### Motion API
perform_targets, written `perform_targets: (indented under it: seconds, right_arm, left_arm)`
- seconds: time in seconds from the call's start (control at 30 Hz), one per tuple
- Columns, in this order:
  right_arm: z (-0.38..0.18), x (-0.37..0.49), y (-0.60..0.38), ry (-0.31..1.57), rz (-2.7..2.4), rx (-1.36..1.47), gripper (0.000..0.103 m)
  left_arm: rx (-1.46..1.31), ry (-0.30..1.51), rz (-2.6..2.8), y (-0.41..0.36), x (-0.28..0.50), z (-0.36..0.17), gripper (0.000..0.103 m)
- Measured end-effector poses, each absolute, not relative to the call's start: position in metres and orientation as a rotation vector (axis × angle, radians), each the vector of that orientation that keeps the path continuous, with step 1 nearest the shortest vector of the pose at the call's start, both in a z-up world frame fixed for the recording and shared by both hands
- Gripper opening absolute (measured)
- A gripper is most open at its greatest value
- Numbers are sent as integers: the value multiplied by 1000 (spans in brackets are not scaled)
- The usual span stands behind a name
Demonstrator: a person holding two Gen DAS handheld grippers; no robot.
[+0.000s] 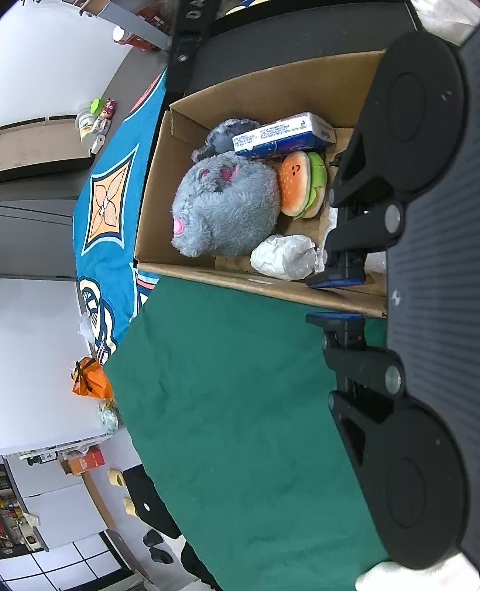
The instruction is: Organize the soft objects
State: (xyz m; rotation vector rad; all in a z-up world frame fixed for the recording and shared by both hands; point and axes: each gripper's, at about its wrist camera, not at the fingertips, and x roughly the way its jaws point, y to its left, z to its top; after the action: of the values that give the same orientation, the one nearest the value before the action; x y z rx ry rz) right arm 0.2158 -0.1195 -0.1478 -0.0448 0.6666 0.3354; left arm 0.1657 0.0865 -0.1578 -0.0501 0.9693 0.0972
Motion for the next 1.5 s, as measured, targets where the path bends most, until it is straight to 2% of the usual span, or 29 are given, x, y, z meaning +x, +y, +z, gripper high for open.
perform_targets:
  seconds: [0.37,0.53,0.67,0.73,1.03,1.17,1.37,1.5]
  right_arm:
    - [-146,183,-178,725,221,33,48]
    - [-144,171,-205,774,185,126,68]
    - [-139,164,-222,826,185,240,75]
    - [-134,159,-225,814,175,240,81]
    - [-108,141,-236,767,170,250,98]
    - [-100,134,-241,758,179,261,103]
    - [-92,127,-240,774,204,260,103]
    - [-81,122,-241,768,207,274,103]
  left_arm:
    - [-21,977,83,84,171,-162,12]
    - [-25,1032,98,82,174,-157,17]
    - [-13,1023,89,78,167,-146,28]
    - [-9,1011,87,76,162,-138,33]
    - [19,972,76,62,143,-104,58]
    - [15,958,69,58,135,-90,70]
    - [25,946,62,48,124,-73,84]
    - [28,947,49,43,117,-58,86]
